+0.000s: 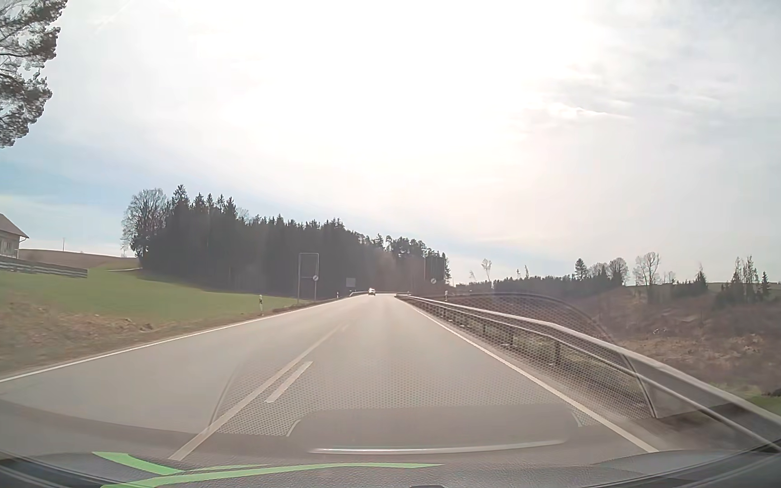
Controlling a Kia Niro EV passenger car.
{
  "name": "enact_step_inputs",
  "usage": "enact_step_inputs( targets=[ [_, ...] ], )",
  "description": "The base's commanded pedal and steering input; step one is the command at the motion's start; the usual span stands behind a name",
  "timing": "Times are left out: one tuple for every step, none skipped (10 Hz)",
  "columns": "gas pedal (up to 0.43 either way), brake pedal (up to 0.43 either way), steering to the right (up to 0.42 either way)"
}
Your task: Follow the waypoints while adhering to traffic rules and regulations
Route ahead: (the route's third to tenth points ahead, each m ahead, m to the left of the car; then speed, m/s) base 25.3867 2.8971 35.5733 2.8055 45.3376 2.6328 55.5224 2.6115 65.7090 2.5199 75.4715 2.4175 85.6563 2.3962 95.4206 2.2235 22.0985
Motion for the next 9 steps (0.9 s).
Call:
enact_step_inputs(
  targets=[
    [0.268, 0.000, 0.002],
    [0.260, 0.000, 0.002],
    [0.260, 0.000, 0.002],
    [0.260, 0.000, 0.002],
    [0.260, 0.000, 0.002],
    [0.260, 0.000, 0.003],
    [0.260, 0.000, 0.003],
    [0.260, 0.000, 0.003],
    [0.248, 0.000, 0.003]
  ],
)
